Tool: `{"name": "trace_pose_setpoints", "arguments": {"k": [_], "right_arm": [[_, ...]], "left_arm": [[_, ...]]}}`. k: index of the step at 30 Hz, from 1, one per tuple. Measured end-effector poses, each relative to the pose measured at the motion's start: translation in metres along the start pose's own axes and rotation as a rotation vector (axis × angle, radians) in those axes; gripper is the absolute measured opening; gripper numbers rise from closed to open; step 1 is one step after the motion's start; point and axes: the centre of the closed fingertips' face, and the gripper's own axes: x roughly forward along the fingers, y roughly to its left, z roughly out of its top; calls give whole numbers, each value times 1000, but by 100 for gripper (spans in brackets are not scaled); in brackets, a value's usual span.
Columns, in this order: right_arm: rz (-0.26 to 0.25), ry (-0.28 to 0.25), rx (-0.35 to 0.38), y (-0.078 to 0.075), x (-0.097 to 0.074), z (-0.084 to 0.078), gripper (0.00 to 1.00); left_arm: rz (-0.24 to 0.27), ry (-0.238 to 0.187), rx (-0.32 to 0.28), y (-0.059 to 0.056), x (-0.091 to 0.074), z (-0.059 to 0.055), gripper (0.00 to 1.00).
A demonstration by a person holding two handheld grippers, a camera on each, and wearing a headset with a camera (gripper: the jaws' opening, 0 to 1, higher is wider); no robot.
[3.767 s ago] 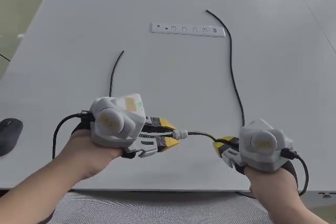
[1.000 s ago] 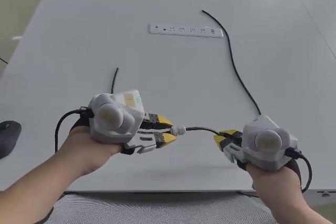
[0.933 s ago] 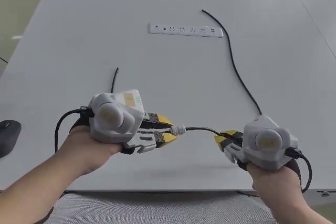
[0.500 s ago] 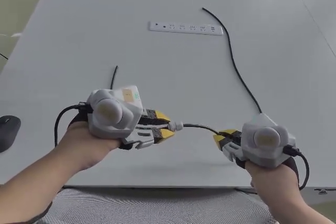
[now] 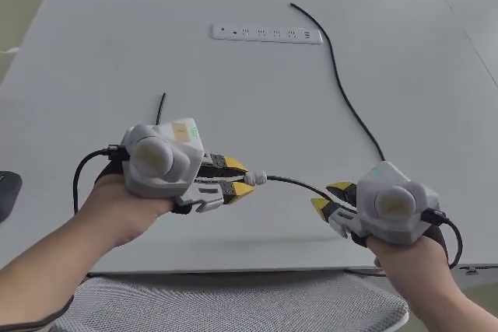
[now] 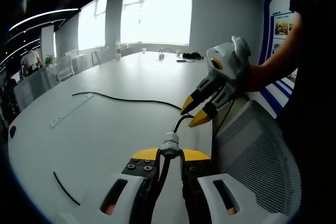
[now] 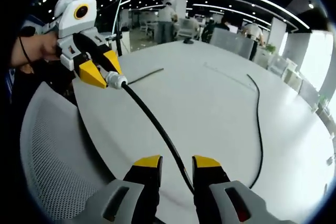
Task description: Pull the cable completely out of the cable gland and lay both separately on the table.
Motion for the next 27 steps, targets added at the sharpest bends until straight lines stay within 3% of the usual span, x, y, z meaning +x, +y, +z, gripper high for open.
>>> {"name": "trace_pose_setpoints", "arguments": {"k": [2, 8, 11, 14, 15, 17, 19, 22, 27], "right_arm": [[3, -8, -100, 8, -6, 8, 19], [1, -25, -184, 23, -11, 32, 21], [-1, -70, -237, 27, -11, 56, 20], [15, -82, -266, 32, -7, 68, 19], [21, -83, -268, 33, -5, 70, 18], [69, -87, -187, 39, 0, 76, 17], [64, -67, -285, 39, 5, 76, 17], [91, -44, -256, 43, 11, 74, 16], [112, -24, -304, 50, 15, 72, 15]], "left_arm": [[-1, 1, 3, 0, 0, 0, 16], [-6, 6, 7, -3, 0, -1, 16], [-7, 5, 9, -3, 1, 0, 16], [-10, 7, 13, -4, 2, 0, 16], [-11, 6, 13, -4, 2, 0, 16], [-12, 2, 12, -4, 1, 1, 16], [-12, 3, 15, -4, 1, 1, 16], [-10, 6, 14, -3, 0, 0, 16], [-10, 2, 16, -2, -1, 1, 16]]}}
